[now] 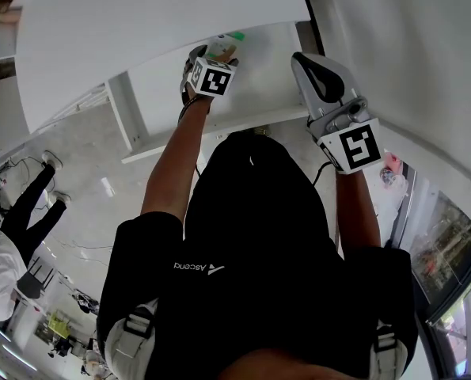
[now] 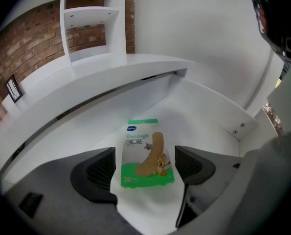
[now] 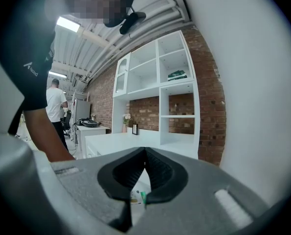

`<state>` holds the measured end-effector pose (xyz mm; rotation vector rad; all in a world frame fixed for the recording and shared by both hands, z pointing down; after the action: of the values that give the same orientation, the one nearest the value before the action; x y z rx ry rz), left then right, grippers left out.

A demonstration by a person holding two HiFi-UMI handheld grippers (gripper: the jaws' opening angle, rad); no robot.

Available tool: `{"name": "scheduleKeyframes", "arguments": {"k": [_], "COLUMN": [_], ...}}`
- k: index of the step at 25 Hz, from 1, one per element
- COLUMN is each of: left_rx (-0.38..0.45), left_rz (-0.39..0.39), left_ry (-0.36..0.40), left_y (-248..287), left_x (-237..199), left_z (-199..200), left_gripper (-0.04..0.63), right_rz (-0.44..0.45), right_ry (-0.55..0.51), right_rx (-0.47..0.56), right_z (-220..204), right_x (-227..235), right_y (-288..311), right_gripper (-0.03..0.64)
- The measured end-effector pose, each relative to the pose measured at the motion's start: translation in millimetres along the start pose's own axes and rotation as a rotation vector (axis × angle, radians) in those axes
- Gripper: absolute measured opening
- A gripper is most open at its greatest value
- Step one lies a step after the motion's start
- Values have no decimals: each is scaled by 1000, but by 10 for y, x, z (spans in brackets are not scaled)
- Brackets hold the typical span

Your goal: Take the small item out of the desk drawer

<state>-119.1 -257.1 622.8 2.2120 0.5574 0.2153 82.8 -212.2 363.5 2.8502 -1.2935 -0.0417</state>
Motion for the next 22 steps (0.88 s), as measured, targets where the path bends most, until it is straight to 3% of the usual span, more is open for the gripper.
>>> {"name": "scheduleKeyframes", "arguments": {"k": [11,22], "left_rx": [-60,-49], "left_rz": [-20,-36], "left_ry": [-25,-34], "left_y": [170,104], "left_x": [-117,-48], "left_z": [-121,-110], "left_gripper": [372,344], "right_rz": [-41,-52], "right_ry": [26,34], "right_rx": [-33,-34], "right_z": [-97,-130], "right_x": [16,11], "right_y": [-34,-115], "right_gripper": [2,2]}}
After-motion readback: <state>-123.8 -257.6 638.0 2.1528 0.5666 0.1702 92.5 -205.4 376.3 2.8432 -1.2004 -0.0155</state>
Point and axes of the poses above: the fingertips, and each gripper's own axes: y forward along the fingers, x to its right, z out of its top, the point moved 8 cm from there along -y, backward along the fingers, and after that the axes turned 9 degrees about x, right-handed, at the moved point
